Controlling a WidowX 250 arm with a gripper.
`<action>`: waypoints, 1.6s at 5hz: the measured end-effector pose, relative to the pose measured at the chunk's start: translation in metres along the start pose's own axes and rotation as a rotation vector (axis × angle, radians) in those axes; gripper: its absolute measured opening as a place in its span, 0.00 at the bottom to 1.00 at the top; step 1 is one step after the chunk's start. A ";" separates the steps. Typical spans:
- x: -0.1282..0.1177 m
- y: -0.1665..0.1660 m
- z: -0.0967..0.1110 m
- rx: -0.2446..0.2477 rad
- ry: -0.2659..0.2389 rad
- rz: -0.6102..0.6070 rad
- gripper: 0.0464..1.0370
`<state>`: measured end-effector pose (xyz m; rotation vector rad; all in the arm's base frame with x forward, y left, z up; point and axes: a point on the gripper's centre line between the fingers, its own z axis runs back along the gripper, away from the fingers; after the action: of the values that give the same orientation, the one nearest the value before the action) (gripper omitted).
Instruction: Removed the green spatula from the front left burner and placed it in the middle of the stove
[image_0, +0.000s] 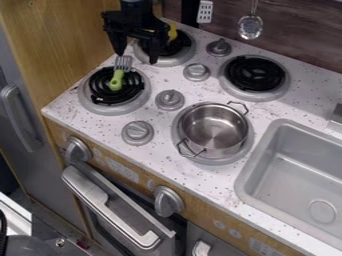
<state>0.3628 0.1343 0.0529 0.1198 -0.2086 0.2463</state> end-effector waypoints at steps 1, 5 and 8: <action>-0.007 -0.001 -0.012 -0.006 0.040 0.003 0.96; 0.044 0.078 -0.071 -0.066 0.110 0.310 0.96; 0.000 0.077 -0.101 -0.027 0.214 0.270 0.96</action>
<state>0.3624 0.2231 -0.0380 0.0375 -0.0138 0.5221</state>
